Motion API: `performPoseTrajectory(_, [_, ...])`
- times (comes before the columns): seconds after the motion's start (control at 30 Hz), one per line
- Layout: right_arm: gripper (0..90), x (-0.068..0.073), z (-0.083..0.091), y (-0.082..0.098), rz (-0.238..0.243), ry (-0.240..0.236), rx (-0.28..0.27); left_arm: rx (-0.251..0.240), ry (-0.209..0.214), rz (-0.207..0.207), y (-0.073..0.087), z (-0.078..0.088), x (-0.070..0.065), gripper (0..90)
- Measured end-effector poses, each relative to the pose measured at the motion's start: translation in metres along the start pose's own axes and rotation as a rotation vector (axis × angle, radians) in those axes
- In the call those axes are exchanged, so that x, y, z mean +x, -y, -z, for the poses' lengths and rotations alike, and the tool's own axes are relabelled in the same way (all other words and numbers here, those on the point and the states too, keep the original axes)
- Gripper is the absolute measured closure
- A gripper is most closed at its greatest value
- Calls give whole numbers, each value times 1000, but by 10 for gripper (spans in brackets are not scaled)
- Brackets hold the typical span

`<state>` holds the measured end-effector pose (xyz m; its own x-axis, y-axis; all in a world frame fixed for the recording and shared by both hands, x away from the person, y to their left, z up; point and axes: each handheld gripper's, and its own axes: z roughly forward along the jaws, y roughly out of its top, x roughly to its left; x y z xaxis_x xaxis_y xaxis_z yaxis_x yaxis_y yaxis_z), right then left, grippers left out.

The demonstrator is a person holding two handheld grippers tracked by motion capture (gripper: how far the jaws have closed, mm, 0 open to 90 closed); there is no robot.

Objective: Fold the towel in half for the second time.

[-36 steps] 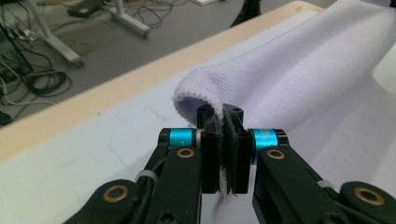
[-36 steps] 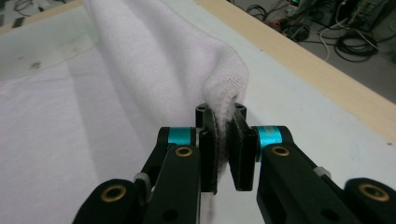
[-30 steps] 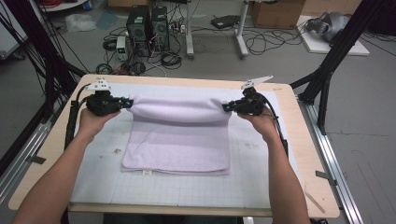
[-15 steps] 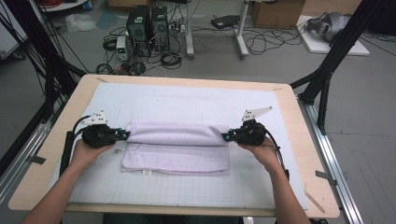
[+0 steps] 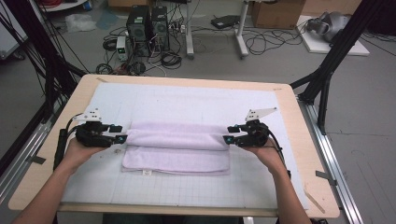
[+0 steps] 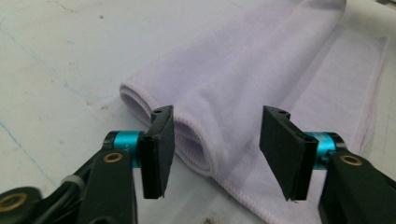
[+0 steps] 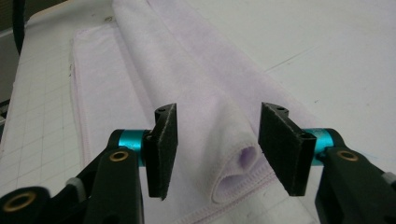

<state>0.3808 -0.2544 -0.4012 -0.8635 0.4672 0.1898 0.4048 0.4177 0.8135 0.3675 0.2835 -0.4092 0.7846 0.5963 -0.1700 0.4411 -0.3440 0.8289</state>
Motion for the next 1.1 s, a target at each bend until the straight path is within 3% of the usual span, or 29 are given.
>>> performPoseTrajectory(0.1, [441,-3,-10,1,-14,-3,25,-2,6,43,1,-10,6,412])
performPoseTrajectory(0.2, [444,-7,-20,4,-33,-20,61,32,44,43,4,-19,9,510])
performPoseTrajectory(0.23, [477,-8,-23,5,-43,-24,69,50,63,30,5,-21,8,608])
performPoseTrajectory(0.27, [604,-9,-26,7,-50,-44,82,59,66,9,6,-22,7,761])
performPoseTrajectory(0.3, [712,-9,-27,8,-40,-75,94,58,71,-1,5,-21,6,838])
performPoseTrajectory(0.37, [813,-6,-26,8,-16,-73,98,39,54,-22,3,-17,2,871])
performPoseTrajectory(0.5, [845,5,-11,1,45,-32,62,-15,44,-55,0,2,-7,876])
performPoseTrajectory(0.67, [836,27,13,1,101,-49,12,-37,63,-108,13,23,-29,874])
performPoseTrajectory(0.7, [792,34,17,4,107,-59,10,-30,68,-119,18,26,-34,867])
performPoseTrajectory(0.8, [711,48,25,12,131,-47,11,-19,46,-137,29,35,-45,641])
performPoseTrajectory(0.9, [657,53,28,16,127,-36,8,-1,17,-134,28,40,-48,513])
performPoseTrajectory(1.1, [569,53,8,17,111,-54,53,-4,27,-118,17,27,-47,483])
